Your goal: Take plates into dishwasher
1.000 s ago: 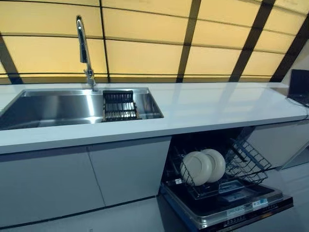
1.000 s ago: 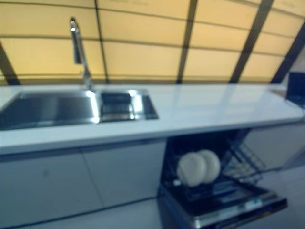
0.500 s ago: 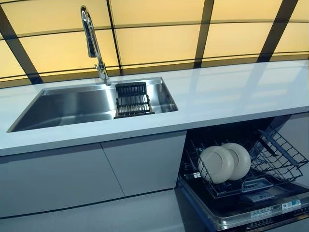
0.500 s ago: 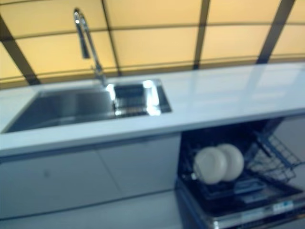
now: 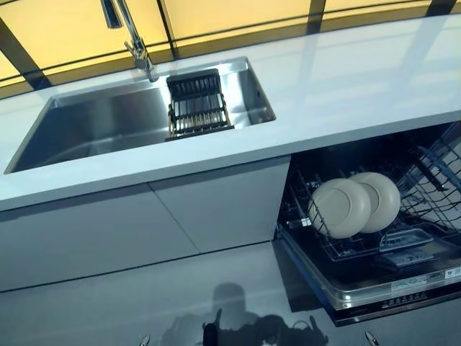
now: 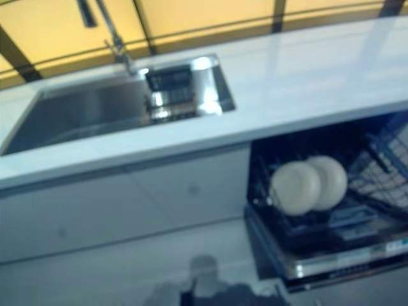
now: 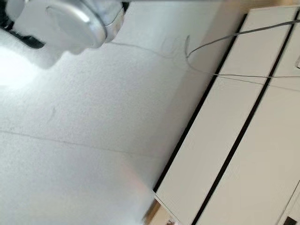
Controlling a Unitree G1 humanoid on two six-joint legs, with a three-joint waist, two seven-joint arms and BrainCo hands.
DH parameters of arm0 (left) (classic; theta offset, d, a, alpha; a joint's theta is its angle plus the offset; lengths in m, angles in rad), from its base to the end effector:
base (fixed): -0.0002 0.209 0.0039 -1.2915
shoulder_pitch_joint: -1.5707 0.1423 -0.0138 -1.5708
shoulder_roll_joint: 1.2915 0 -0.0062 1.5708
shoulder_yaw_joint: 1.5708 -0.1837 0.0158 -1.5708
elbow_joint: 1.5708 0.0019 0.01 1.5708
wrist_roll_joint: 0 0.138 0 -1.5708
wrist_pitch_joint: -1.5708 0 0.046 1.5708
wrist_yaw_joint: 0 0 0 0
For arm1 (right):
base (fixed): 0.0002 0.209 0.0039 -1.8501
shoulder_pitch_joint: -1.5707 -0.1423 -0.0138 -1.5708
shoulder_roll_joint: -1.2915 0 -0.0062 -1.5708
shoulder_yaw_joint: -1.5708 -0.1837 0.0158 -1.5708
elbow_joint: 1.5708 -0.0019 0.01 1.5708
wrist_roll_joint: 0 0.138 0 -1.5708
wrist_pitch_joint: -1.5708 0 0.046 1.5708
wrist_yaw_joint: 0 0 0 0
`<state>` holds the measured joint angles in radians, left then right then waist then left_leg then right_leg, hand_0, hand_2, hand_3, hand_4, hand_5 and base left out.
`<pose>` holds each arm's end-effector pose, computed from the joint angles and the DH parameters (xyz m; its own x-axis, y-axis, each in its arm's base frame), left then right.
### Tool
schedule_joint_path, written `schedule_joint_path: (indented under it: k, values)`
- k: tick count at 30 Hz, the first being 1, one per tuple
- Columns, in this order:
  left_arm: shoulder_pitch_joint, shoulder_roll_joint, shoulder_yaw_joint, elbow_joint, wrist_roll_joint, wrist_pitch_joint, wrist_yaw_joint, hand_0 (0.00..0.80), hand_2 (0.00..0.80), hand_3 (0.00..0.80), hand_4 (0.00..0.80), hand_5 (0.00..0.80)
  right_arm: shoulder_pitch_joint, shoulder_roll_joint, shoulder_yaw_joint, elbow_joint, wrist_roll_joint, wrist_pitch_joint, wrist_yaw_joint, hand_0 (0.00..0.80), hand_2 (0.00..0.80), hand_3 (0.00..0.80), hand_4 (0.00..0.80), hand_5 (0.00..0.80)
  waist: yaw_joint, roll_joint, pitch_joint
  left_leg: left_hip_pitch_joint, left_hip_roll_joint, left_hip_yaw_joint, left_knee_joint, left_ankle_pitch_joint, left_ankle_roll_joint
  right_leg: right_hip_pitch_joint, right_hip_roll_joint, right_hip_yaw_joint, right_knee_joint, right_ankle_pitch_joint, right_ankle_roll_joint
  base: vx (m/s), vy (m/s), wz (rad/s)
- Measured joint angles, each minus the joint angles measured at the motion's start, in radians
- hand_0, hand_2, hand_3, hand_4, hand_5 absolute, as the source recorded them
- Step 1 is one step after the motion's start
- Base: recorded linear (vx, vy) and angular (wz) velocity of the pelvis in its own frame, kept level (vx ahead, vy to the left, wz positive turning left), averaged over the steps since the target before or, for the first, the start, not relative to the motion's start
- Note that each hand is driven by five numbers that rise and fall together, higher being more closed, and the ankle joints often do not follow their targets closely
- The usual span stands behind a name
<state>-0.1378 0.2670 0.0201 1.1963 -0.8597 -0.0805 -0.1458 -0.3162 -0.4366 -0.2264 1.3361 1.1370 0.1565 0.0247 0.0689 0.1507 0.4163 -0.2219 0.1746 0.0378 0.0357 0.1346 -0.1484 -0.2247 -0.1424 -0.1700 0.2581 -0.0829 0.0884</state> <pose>0.1301 0.2431 -0.0933 0.6251 0.1814 -0.7592 -0.5875 0.7497 -0.3046 0.1632 -0.2968 -0.0595 0.5094 -0.2825 -0.8128 0.8402 0.3675 0.3988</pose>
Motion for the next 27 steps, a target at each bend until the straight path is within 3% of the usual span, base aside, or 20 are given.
schedule_joint_path:
  k: [9, 18, 27]
  values:
    - [-0.022, -0.018, -0.047, -0.034, -0.070, -0.016, -0.022, 0.000, 0.000, 0.000, 0.000, 0.000, -0.194, -0.066, 0.008, -0.034, 0.115, -0.047, 0.082, 0.000, 0.000, 0.000, 0.000, 0.000, -0.001, 0.094, 0.048, -0.093, -0.027, 0.010, 0.087, -0.004, 0.002, -0.226, -0.049, 0.053, 0.328, -0.125, -0.037, -0.146, 0.069, -0.05]
    - [-0.021, -0.025, -0.068, -0.035, -0.105, -0.019, -0.044, 0.000, 0.000, 0.000, 0.000, 0.000, -0.265, -0.133, 0.044, -0.032, 0.174, -0.072, 0.178, 0.000, 0.000, 0.000, 0.000, 0.000, 0.002, 0.106, 0.041, -0.145, -0.053, 0.011, 0.138, -0.008, -0.001, -0.365, -0.092, 0.075, 0.502, -0.180, -0.063, -0.048, 0.056, -0.09]
    - [-0.011, -0.033, -0.079, -0.041, -0.105, -0.015, -0.065, 0.000, 0.000, 0.000, 0.000, 0.000, -0.272, -0.142, 0.083, -0.060, 0.339, -0.110, 0.262, 0.000, 0.000, 0.000, 0.000, 0.000, 0.000, 0.114, 0.035, -0.137, -0.060, -0.018, 0.129, -0.008, -0.001, -0.374, -0.108, 0.052, 0.522, -0.184, -0.076, 0.032, 0.034, -0.04]
